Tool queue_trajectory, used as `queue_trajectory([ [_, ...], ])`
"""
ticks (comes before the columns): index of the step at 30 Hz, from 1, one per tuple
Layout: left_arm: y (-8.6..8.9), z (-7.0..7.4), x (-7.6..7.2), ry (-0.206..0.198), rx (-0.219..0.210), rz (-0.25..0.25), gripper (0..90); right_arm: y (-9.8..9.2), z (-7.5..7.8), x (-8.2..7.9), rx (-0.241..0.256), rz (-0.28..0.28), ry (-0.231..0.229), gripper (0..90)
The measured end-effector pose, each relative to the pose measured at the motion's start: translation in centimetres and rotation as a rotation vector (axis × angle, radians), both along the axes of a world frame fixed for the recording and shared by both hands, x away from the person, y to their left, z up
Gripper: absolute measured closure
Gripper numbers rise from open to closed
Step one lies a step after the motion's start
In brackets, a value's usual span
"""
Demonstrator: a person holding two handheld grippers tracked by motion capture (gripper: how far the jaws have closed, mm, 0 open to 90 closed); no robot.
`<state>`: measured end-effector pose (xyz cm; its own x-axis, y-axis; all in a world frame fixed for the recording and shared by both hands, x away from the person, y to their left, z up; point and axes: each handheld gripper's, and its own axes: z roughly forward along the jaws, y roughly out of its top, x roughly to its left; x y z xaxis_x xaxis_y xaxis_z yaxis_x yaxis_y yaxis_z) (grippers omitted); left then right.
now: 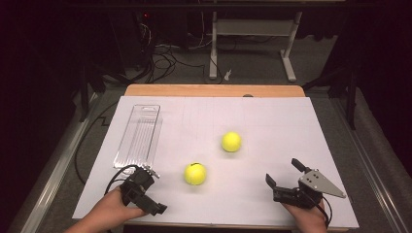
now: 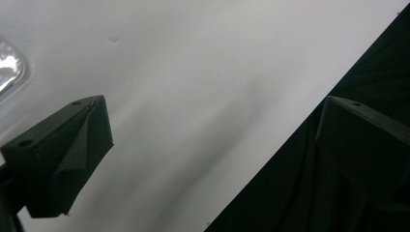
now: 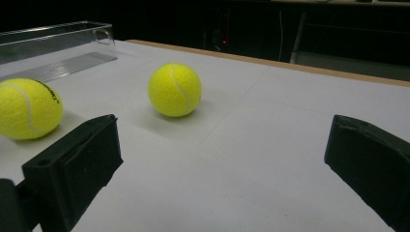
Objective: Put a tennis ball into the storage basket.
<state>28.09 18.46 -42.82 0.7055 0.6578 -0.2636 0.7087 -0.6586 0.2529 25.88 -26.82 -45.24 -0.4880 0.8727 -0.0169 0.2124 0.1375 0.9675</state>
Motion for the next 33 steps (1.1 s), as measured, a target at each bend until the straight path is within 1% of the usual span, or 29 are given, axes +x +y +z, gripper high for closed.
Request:
queue_trajectory([
  [3, -0.5, 0.1, 0.1, -0.01, 0.006, -0.007, 0.7, 0.0, 0.0, 0.0, -0.001, 0.002, -0.001, 0.1],
  [10, -1.8, 0.3, 0.2, -0.025, -0.005, -0.029, 0.7, 0.0, 0.0, 0.0, 0.0, 0.002, -0.003, 0.1],
  [19, -3.3, 0.5, 0.7, -0.037, -0.031, -0.045, 0.6, -0.1, 0.1, -0.1, 0.005, 0.002, -0.004, 0.1],
  [20, -3.5, 0.6, 0.9, -0.041, -0.045, -0.044, 0.7, -0.1, 0.1, -0.1, 0.005, 0.001, -0.004, 0.1],
  [23, -4.0, 0.9, 1.0, -0.048, -0.054, -0.051, 0.7, -0.2, 0.0, -0.1, 0.008, -0.001, -0.003, 0.1],
  [26, -4.3, 1.0, 1.1, -0.048, -0.055, -0.056, 0.7, -0.2, 0.1, -0.1, 0.008, 0.0, -0.003, 0.1],
  [28, -4.7, 1.1, 1.2, -0.051, -0.047, -0.065, 0.6, -0.2, 0.1, -0.1, 0.007, 0.0, -0.004, 0.1],
  [33, -5.1, 1.5, 1.6, -0.051, -0.05, -0.068, 0.6, -0.2, 0.1, -0.1, 0.007, 0.001, -0.005, 0.1],
])
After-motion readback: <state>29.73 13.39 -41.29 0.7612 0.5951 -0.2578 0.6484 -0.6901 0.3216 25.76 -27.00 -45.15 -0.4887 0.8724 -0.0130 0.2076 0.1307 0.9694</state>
